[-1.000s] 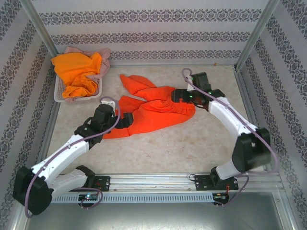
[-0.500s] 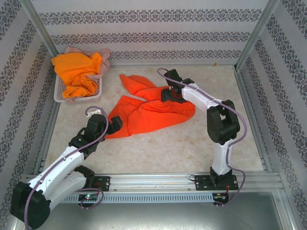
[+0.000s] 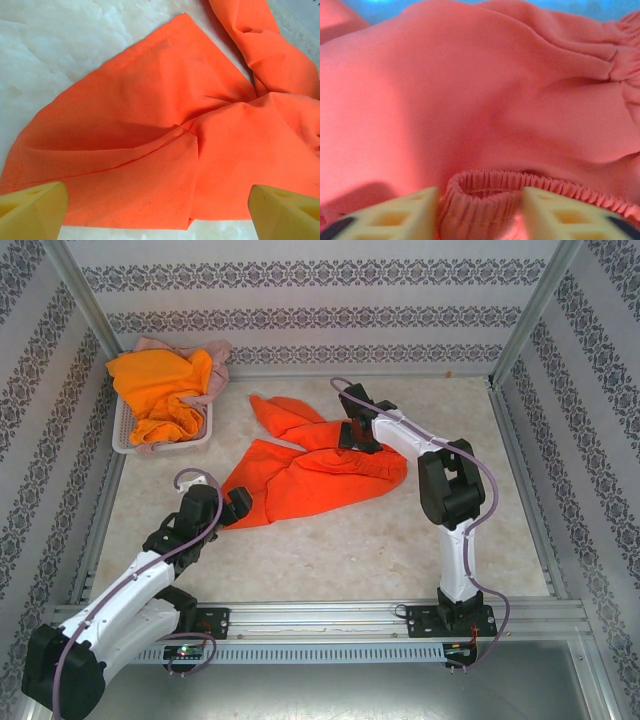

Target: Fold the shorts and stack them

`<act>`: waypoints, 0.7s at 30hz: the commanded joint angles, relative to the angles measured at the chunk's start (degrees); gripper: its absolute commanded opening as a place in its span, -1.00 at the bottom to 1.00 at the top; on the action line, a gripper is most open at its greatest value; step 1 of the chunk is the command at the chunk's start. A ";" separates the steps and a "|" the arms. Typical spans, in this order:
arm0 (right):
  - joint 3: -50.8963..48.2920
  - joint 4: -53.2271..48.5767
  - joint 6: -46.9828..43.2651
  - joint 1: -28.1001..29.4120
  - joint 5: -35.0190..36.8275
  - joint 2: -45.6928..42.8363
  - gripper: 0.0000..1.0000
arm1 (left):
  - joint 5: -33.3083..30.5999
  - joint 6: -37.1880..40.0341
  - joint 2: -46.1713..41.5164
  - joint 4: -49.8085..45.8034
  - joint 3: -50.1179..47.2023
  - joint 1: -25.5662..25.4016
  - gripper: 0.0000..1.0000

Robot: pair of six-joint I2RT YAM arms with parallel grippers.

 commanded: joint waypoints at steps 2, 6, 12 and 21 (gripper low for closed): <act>0.42 -0.12 2.25 -0.87 -1.90 0.57 -0.49 | -0.27 -4.27 -2.82 0.25 -1.67 2.02 0.88; -1.31 1.42 2.03 -2.08 -2.98 -4.60 -0.99 | 0.92 -7.01 -4.90 -0.11 -2.82 4.17 0.87; -8.29 5.68 -3.34 -3.09 -7.80 -23.33 -1.00 | 3.51 -7.51 -6.35 -0.75 -2.61 6.45 0.87; -43.20 11.87 -7.96 -1.68 -10.08 -57.76 -1.00 | 5.24 -8.15 -4.72 1.47 -1.13 7.29 0.81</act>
